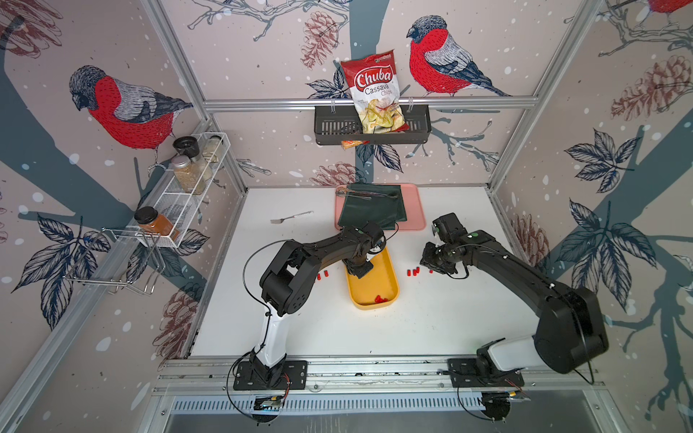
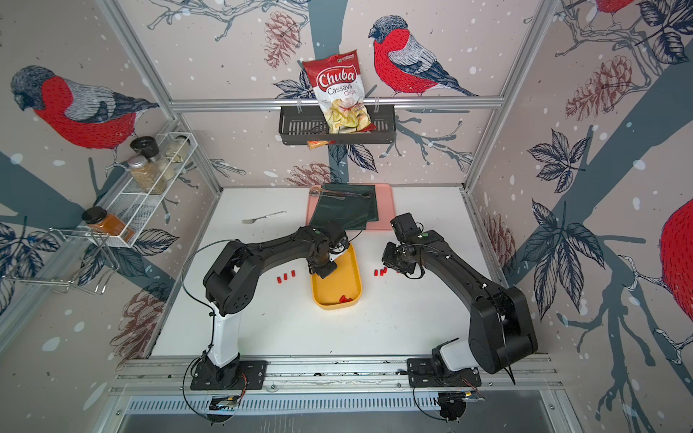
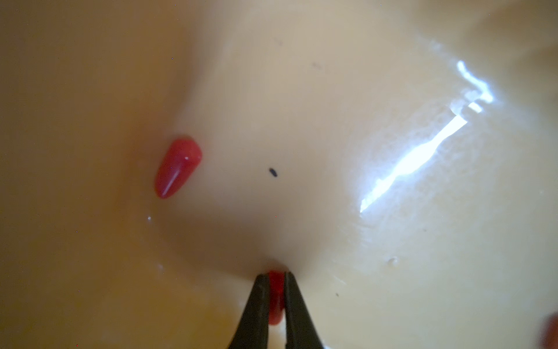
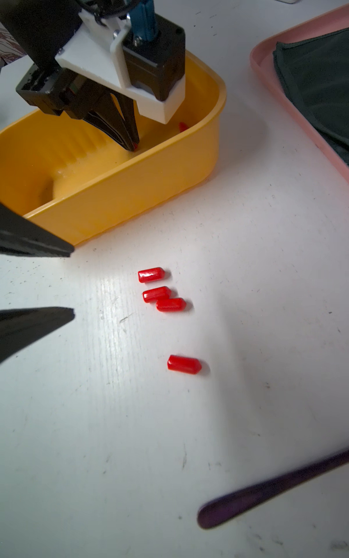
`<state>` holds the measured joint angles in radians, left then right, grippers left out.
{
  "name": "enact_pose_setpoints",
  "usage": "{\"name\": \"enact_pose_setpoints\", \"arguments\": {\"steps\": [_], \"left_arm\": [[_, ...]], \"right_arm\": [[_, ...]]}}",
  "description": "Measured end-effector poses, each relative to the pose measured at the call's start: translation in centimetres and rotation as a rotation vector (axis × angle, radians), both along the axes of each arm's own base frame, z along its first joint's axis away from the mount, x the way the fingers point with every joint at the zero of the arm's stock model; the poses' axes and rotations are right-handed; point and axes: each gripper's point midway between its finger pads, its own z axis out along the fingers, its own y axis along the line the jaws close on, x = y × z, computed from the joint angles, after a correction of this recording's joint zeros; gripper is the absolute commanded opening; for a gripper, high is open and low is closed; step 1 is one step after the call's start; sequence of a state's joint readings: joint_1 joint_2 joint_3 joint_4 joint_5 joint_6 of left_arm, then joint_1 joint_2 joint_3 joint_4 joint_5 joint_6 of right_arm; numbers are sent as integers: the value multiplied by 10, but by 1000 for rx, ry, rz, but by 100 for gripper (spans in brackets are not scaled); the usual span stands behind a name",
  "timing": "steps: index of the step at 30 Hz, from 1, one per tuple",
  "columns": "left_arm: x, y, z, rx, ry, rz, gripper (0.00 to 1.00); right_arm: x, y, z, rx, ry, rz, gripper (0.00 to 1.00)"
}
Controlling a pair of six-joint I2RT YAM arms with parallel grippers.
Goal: Take the screw protection sleeves out of the storage box
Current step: Pick up the screw protection sleeve from the storage box.
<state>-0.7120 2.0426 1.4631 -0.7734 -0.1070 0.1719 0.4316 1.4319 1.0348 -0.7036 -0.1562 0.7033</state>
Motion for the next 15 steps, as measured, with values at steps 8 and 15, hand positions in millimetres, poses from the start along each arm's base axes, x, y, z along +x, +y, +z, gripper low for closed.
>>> {"name": "enact_pose_setpoints", "arguments": {"steps": [8,15], "left_arm": [[1,0,4,-7,0,33,0],[10,-3,47,-110,-60,115,0]], "right_arm": [[-2,2,1,2,-2,6,33],[-2,6,4,2,-13,15,33]]}}
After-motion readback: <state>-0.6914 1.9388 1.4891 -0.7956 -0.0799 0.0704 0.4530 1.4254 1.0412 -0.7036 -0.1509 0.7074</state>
